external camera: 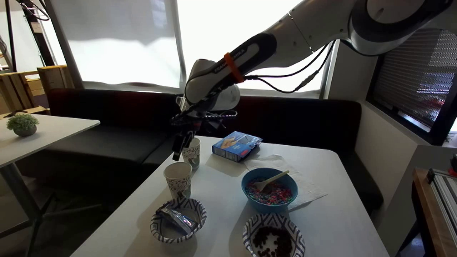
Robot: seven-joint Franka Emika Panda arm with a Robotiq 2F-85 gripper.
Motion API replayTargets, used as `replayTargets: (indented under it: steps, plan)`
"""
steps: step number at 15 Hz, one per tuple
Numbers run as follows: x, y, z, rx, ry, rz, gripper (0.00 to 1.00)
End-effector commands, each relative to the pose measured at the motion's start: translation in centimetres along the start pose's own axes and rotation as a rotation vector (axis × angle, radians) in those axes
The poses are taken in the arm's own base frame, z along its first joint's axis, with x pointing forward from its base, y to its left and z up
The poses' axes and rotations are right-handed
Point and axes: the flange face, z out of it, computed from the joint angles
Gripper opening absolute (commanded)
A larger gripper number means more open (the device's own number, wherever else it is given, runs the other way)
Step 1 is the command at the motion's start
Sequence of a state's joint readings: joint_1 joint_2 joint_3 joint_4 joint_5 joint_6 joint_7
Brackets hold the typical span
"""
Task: Move the blue bowl and the paper cups to the front
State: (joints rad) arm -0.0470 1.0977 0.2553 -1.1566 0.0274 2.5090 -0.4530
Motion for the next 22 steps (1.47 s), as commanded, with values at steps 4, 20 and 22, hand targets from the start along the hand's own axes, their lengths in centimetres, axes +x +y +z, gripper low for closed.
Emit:
replayTargets:
  steps: [4, 20, 22]
  plan:
    - [0.08, -0.2, 0.5, 0.071, -0.015, 0.038, 1.0]
    - [-0.16, -0.33, -0.43, 0.191, -0.027, 0.024, 1.0]
    - [-0.38, -0.47, -0.31, 0.201, -0.048, -0.001, 1.0]
